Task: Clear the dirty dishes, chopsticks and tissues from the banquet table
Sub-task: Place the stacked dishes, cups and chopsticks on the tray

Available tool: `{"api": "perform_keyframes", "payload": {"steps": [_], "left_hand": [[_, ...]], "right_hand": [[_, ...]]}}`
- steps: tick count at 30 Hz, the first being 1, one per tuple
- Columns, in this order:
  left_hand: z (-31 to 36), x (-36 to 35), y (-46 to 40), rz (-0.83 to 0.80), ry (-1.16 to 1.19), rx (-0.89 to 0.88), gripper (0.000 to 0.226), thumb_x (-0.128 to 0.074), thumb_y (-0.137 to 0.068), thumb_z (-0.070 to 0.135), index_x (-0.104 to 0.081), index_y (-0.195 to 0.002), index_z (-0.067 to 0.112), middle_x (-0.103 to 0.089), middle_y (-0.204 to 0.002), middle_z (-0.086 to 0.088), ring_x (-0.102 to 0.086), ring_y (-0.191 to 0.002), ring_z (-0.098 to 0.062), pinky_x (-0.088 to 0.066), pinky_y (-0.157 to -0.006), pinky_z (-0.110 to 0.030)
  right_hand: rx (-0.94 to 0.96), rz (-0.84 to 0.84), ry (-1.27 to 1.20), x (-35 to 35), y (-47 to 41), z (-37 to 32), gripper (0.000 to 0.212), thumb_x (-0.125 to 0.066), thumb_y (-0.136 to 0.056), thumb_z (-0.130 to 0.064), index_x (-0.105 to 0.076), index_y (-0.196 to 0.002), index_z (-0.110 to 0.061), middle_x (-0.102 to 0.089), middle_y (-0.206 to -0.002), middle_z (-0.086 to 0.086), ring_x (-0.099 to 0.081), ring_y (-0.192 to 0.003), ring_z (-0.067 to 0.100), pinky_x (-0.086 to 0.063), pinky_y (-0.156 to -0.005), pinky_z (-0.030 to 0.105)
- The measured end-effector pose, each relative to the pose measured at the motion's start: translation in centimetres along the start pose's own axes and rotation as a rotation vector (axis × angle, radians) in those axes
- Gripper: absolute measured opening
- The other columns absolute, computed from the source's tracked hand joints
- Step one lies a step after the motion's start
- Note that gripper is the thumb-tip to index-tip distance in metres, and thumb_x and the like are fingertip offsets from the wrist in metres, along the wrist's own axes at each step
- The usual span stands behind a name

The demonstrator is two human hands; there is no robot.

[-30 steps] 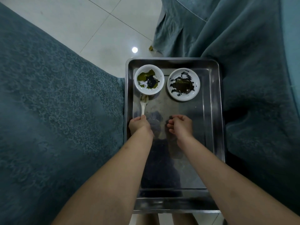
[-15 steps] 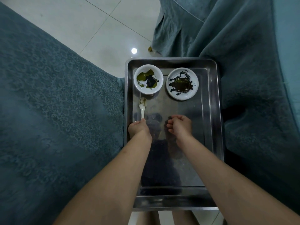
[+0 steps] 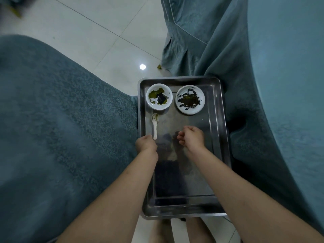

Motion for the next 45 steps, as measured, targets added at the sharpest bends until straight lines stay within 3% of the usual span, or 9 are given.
{"api": "perform_keyframes", "payload": {"steps": [4,7,12,18,28,32,39,45], "left_hand": [[1.9,1.6,4.9,0.018,0.025,-0.095,0.028,-0.045,-0.102,0.014,-0.063,-0.118,0.000,-0.055,-0.076,-0.006,-0.048,-0.057,-0.015,-0.044,-0.055,-0.027],[3.5,2.0,9.2,-0.024,-0.012,-0.218,0.022,-0.046,-0.102,0.015,-0.064,-0.110,0.007,-0.057,-0.072,-0.002,-0.049,-0.056,-0.012,-0.042,-0.048,-0.023],[7.5,2.7,18.1,-0.144,-0.019,-0.384,0.017,-0.049,-0.106,0.021,-0.062,-0.110,0.011,-0.060,-0.082,-0.001,-0.054,-0.067,-0.011,-0.048,-0.061,-0.025],[8.5,1.8,27.7,-0.310,-0.065,-0.525,0.020,-0.049,-0.107,0.025,-0.063,-0.113,0.011,-0.061,-0.088,-0.003,-0.058,-0.079,-0.014,-0.053,-0.076,-0.029],[-0.4,-5.5,38.9,-0.507,-0.149,-0.568,0.013,-0.050,-0.108,0.019,-0.060,-0.109,0.011,-0.061,-0.087,-0.005,-0.057,-0.076,-0.014,-0.048,-0.065,-0.024],[-4.1,-9.8,43.2,-0.597,-0.182,-0.579,0.009,-0.049,-0.108,0.015,-0.056,-0.107,0.010,-0.056,-0.080,-0.006,-0.053,-0.069,-0.014,-0.044,-0.059,-0.024],[-8.4,-16.1,48.5,-0.714,-0.327,-0.637,0.011,-0.048,-0.108,0.018,-0.057,-0.101,0.016,-0.059,-0.084,-0.003,-0.056,-0.073,-0.015,-0.048,-0.066,-0.028],[-11.1,-21.7,52.0,-0.797,-0.461,-0.671,0.013,-0.049,-0.107,0.022,-0.057,-0.115,0.014,-0.061,-0.095,0.000,-0.056,-0.080,-0.011,-0.048,-0.067,-0.024]], "right_hand": [[0.064,-0.052,0.007,0.6,4.7,-3.0,0.016,-0.054,-0.101,-0.012,-0.065,-0.111,-0.018,-0.071,-0.099,0.008,-0.070,-0.087,0.020,-0.060,-0.076,0.032],[0.128,-0.112,0.000,1.6,9.1,-5.0,0.016,-0.055,-0.099,-0.009,-0.064,-0.110,-0.018,-0.070,-0.101,0.009,-0.069,-0.086,0.019,-0.058,-0.069,0.028],[0.192,-0.086,-0.079,5.1,15.9,-8.3,0.017,-0.056,-0.098,-0.005,-0.064,-0.107,-0.016,-0.070,-0.102,0.011,-0.068,-0.086,0.020,-0.059,-0.078,0.034],[0.241,-0.027,-0.245,11.9,21.5,-10.5,0.014,-0.059,-0.097,-0.008,-0.067,-0.106,-0.015,-0.072,-0.095,0.009,-0.070,-0.081,0.019,-0.057,-0.073,0.032],[0.292,0.116,-0.426,28.3,25.5,-9.7,0.014,-0.053,-0.099,-0.001,-0.064,-0.099,-0.010,-0.065,-0.083,0.008,-0.064,-0.066,0.017,-0.050,-0.058,0.025],[0.331,0.162,-0.481,34.1,26.1,-9.4,0.015,-0.052,-0.099,0.000,-0.064,-0.099,-0.010,-0.066,-0.082,0.008,-0.064,-0.065,0.016,-0.052,-0.058,0.024],[0.412,0.261,-0.536,43.4,26.3,-8.6,0.013,-0.055,-0.098,-0.005,-0.066,-0.103,-0.011,-0.070,-0.089,0.007,-0.068,-0.075,0.016,-0.054,-0.068,0.029],[0.400,0.431,-0.577,49.9,24.8,-7.1,0.014,-0.056,-0.096,-0.005,-0.065,-0.098,-0.015,-0.070,-0.090,0.008,-0.065,-0.076,0.013,-0.053,-0.069,0.030]]}}
Point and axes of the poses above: each hand's wrist, its own y-axis away from the middle knuckle, its own x-axis out of the back of the hand, z = x × y, the point moved 4 cm from there along -y, towards the middle knuckle
